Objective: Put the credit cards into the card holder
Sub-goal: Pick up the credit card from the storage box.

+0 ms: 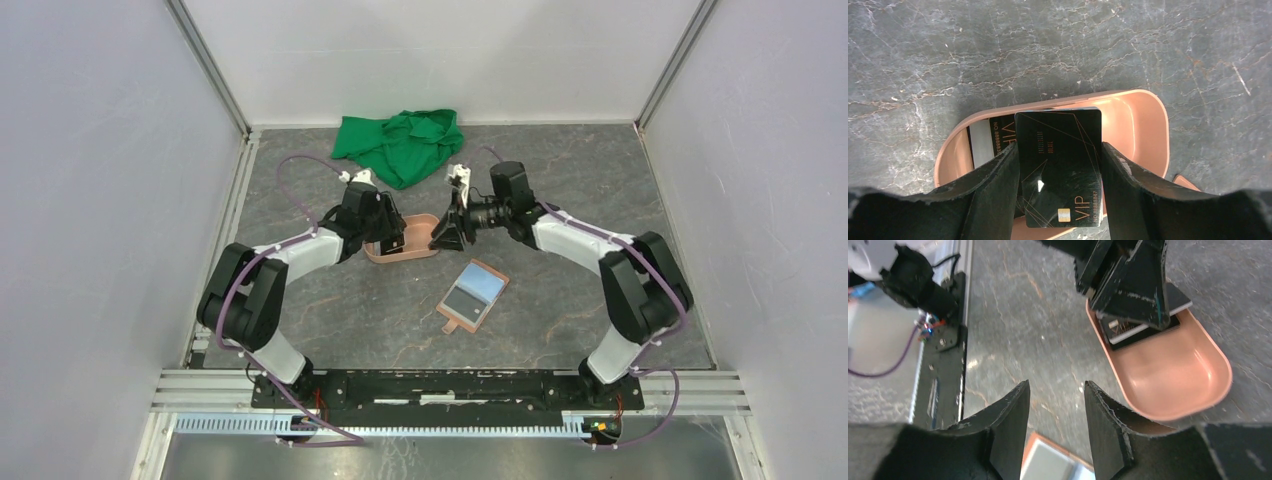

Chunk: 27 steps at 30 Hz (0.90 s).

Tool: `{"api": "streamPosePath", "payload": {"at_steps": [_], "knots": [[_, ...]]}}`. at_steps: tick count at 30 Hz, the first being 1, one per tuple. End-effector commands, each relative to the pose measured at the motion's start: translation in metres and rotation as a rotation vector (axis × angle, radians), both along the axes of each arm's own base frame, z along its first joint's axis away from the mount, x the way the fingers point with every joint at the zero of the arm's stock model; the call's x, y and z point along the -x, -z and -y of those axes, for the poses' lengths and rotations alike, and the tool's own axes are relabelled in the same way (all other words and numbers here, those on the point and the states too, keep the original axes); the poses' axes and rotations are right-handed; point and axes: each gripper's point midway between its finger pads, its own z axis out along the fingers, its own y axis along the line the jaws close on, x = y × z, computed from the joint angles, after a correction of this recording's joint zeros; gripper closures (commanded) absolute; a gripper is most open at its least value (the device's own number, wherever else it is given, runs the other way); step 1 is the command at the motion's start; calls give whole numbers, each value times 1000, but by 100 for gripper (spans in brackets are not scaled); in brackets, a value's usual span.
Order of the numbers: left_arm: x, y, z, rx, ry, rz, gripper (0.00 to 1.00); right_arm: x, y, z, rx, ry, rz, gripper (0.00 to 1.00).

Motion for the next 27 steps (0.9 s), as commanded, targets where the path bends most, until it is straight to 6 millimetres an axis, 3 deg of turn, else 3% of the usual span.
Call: {"api": "streamPosePath", "payload": {"at_steps": [1,9,27], "knots": [[-10,-28,13,145,1,77,46,-30,-19,-29,-74,111,-117,49],[-10,-29,13,213,-5,83,46,-56,9,-45,-31,145,-173,40],[-11,-31,20,313,-9,97,46,-66,40,-69,-6,138,-266,38]]}}
